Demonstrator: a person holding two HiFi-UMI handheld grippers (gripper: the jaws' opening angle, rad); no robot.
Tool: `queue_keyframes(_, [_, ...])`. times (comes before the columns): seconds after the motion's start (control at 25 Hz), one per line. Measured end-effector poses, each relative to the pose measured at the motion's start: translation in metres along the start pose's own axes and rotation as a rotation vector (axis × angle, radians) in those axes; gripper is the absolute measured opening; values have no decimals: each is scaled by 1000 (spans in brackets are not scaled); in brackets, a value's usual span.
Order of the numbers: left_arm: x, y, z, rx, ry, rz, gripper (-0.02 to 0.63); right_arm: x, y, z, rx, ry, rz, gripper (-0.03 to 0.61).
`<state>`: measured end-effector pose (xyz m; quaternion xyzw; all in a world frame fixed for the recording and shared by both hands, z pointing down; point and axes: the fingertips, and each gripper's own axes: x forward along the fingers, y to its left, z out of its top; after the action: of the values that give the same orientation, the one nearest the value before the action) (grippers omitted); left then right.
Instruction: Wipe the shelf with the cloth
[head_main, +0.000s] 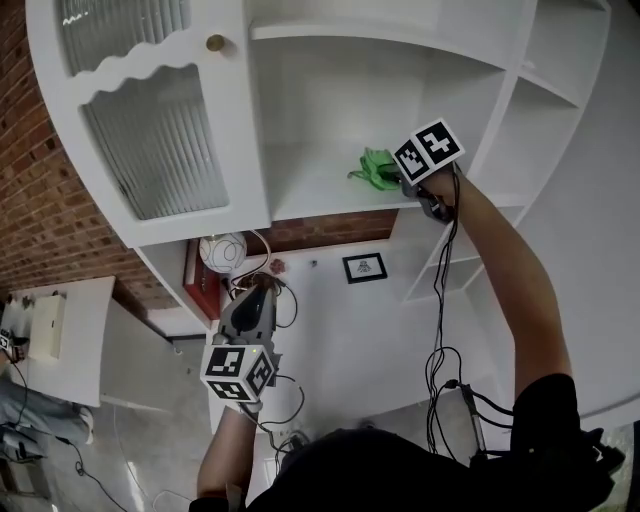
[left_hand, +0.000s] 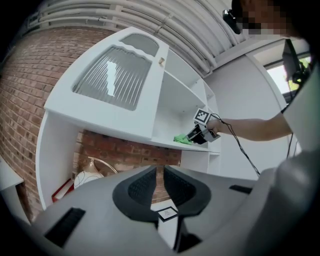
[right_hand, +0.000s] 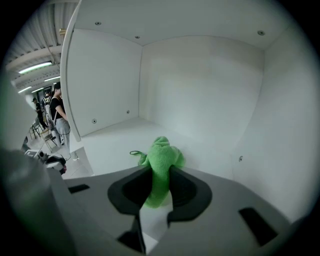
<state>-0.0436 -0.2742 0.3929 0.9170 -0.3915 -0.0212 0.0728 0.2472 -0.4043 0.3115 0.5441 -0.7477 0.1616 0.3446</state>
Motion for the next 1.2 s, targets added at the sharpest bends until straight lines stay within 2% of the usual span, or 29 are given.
queue_keyframes(0.36, [23, -15, -5, -9, 6, -67, 46, -19, -34, -26, 27, 29, -98, 84])
queue_keyframes(0.6, [37, -26, -8, -5, 13, -121, 46, -29, -51, -37, -105, 103, -276, 84])
queue_keyframes(0.84, [46, -33, -13, -8, 25, -150, 46, -35, -56, -43, -194, 166, -404, 84])
queue_keyframes(0.96, [49, -35, -15, -10, 28, -157, 46, -33, -58, -49, -316, 248, -481, 84])
queue_keyframes(1.12, [53, -37, -18, -15, 31, -158, 46, -38, -73, -60, -604, 446, -674, 84])
queue_keyframes(1.2, [52, -37, -19, -17, 34, -158, 46, -44, -80, -63, -704, 509, -751, 84])
